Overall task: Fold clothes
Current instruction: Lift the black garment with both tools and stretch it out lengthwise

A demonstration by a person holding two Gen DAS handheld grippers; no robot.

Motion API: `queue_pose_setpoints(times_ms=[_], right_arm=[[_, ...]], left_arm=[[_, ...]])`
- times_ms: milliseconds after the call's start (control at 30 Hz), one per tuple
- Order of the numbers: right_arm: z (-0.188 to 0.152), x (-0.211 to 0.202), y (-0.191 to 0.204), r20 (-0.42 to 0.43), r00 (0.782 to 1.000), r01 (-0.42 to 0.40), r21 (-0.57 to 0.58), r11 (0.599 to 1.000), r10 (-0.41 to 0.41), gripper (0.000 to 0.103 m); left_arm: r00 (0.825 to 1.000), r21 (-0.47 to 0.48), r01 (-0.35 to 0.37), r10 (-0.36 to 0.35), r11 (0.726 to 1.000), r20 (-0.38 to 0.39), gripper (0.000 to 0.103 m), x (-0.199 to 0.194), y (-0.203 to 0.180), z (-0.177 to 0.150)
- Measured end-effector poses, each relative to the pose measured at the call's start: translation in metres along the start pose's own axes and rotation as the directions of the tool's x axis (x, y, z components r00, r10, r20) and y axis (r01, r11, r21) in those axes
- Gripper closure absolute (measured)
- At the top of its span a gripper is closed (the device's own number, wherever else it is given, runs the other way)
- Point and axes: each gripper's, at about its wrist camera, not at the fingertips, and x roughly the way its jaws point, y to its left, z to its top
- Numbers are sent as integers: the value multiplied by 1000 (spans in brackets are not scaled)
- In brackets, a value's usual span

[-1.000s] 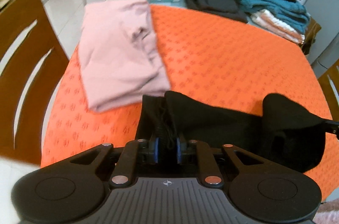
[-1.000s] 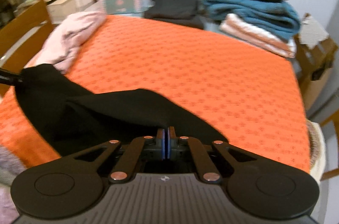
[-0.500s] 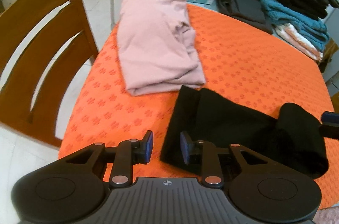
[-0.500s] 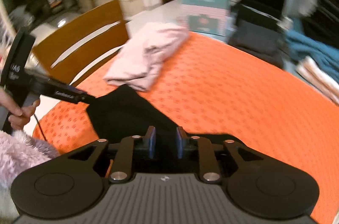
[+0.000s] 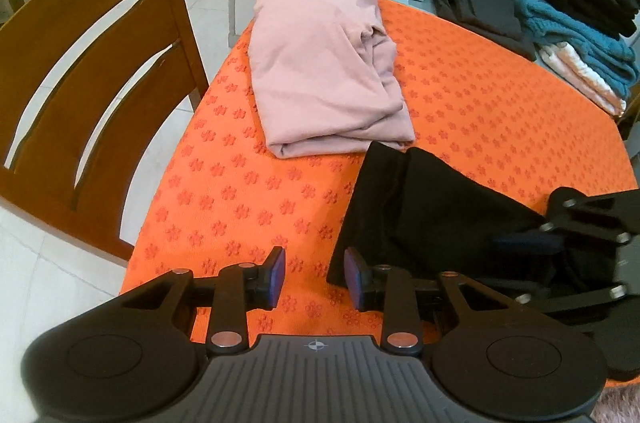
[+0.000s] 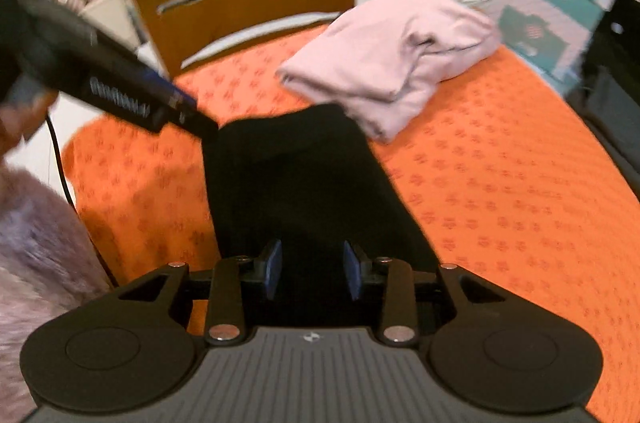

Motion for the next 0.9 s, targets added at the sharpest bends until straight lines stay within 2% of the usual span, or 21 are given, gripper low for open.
queue_pose_setpoints(times_ms=[167,200,233,267,300,400,533,700,833,900], right_arm=[[-3,15,5,-28,1000,12,-25,1000,-12,62],[-4,15,5,-28,1000,11,-25,1000,-12,65],[-4,15,4,-27,1000,13,-23,1000,-14,70],[-5,14,2,-24,999,20,-13,1000,-21,90],[-6,13,-1,-20,999,30,2,1000,-30,97],[-9,5,-9,16,999,39,64,997,-40,98],[-18,-25,-24,90,991,84,165,983,-99,98],[-45,-72,-60,136,974,126,339,932,-181,98],[-77,-103,-84,119,952,202,448,871,-281,98],[-95,-116,-95,98,940,236,502,832,-327,98]], left_arm=[[1000,42,11,-12,999,9,65,-2,-7,-2],[1000,48,14,-14,999,7,65,-2,-9,-2],[1000,52,14,-14,999,5,65,-1,-10,-2],[1000,55,14,-14,998,3,65,-1,-10,-2],[1000,57,14,-14,998,3,65,-1,-11,-2],[1000,64,12,-13,998,10,65,-2,-12,-1],[1000,77,12,-14,997,23,65,-4,-15,-1],[999,94,36,-38,995,21,64,-2,-20,-2],[996,82,86,-86,993,0,53,8,-21,-1],[994,55,109,-108,993,-21,53,18,-19,0]])
